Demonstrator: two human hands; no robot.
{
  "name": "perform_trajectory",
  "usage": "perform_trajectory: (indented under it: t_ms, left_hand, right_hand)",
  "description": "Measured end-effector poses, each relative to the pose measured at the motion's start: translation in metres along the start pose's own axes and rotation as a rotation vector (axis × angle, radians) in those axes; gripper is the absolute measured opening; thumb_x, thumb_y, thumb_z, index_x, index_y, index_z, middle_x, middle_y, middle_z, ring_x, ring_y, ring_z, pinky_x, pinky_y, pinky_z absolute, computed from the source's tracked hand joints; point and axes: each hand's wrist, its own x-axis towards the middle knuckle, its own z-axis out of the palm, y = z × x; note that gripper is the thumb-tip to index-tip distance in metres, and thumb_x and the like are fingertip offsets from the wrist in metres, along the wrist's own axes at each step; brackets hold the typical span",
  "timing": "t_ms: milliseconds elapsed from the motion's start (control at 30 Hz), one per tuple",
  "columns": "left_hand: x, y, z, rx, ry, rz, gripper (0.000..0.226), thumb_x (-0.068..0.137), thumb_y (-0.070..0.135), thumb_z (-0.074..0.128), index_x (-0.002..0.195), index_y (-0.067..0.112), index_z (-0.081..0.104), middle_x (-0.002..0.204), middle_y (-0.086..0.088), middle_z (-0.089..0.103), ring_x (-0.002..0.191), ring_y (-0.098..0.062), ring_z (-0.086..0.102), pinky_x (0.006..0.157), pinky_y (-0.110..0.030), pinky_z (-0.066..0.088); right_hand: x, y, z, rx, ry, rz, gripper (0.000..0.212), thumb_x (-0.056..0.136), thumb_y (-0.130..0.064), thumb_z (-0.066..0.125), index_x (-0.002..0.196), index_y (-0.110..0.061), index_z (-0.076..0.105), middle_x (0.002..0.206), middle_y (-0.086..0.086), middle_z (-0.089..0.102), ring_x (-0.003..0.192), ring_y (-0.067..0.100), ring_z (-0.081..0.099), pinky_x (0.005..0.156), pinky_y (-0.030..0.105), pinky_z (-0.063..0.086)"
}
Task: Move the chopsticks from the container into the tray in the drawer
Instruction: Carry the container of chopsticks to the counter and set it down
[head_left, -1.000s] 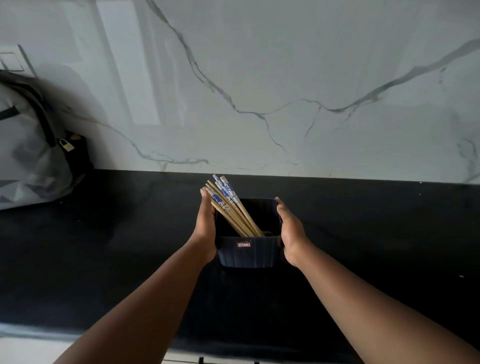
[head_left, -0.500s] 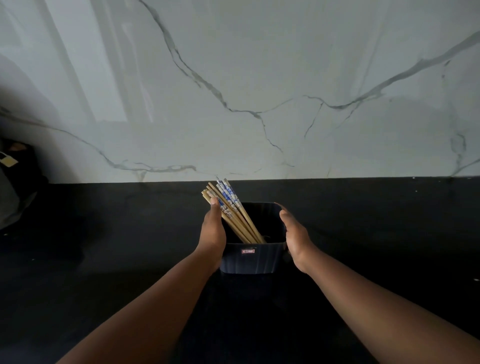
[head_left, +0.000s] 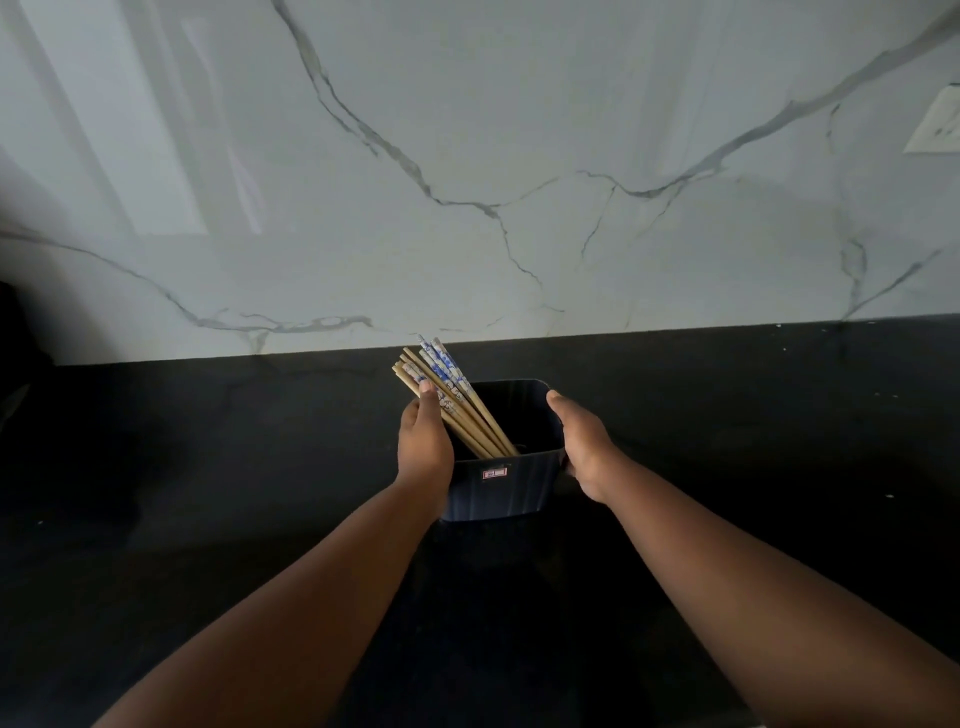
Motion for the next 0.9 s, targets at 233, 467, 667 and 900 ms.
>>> perform_trajectory:
  t_ms: [233,467,667,900]
  left_hand:
    - [-0.023,-0.007,-0.009,-0.035,-0.058,-0.051,0.062,0.092,0.067,0.033,0.136,0.026,0.047,0.097,0.012,0.057,0.093,-0.009,0.053,0.107,-0.047,0.036]
    - [-0.072,-0.014,-0.015,-0.001,-0.015,-0.035,0.065,0.091,0.068,0.032,0.135,0.023,0.048,0.106,0.005,0.061,0.102,-0.017,0.055,0.108,-0.05,0.037]
    - [-0.12,-0.018,-0.022,0.024,0.051,0.013,0.071,0.091,0.071,0.029,0.138,0.021,0.05,0.131,0.001,0.053,0.117,-0.018,0.048,0.101,-0.041,0.035]
    - [-0.179,-0.042,-0.079,-0.215,0.473,0.07,0.055,0.099,0.055,0.033,0.096,0.014,0.068,0.082,-0.001,0.068,0.073,-0.015,0.058,0.068,-0.027,0.045]
  right_hand:
    - [-0.032,0.012,-0.008,-0.009,0.018,0.03,0.068,0.092,-0.058,0.047,0.147,-0.021,0.038,0.15,0.008,0.041,0.135,0.029,0.039,0.112,0.052,0.03]
    - [-0.069,0.027,-0.023,-0.041,-0.031,0.017,0.066,0.094,-0.057,0.045,0.147,-0.019,0.036,0.151,0.009,0.039,0.136,0.028,0.038,0.111,0.045,0.032]
    - [-0.099,0.043,-0.041,-0.071,-0.139,0.001,0.077,0.09,-0.071,0.035,0.149,-0.023,0.032,0.156,0.008,0.033,0.139,0.029,0.035,0.112,0.05,0.031]
    - [-0.165,0.087,-0.078,0.05,0.029,-0.102,0.036,0.1,-0.043,0.044,0.103,-0.011,0.06,0.078,0.002,0.06,0.063,0.013,0.055,0.059,0.026,0.05]
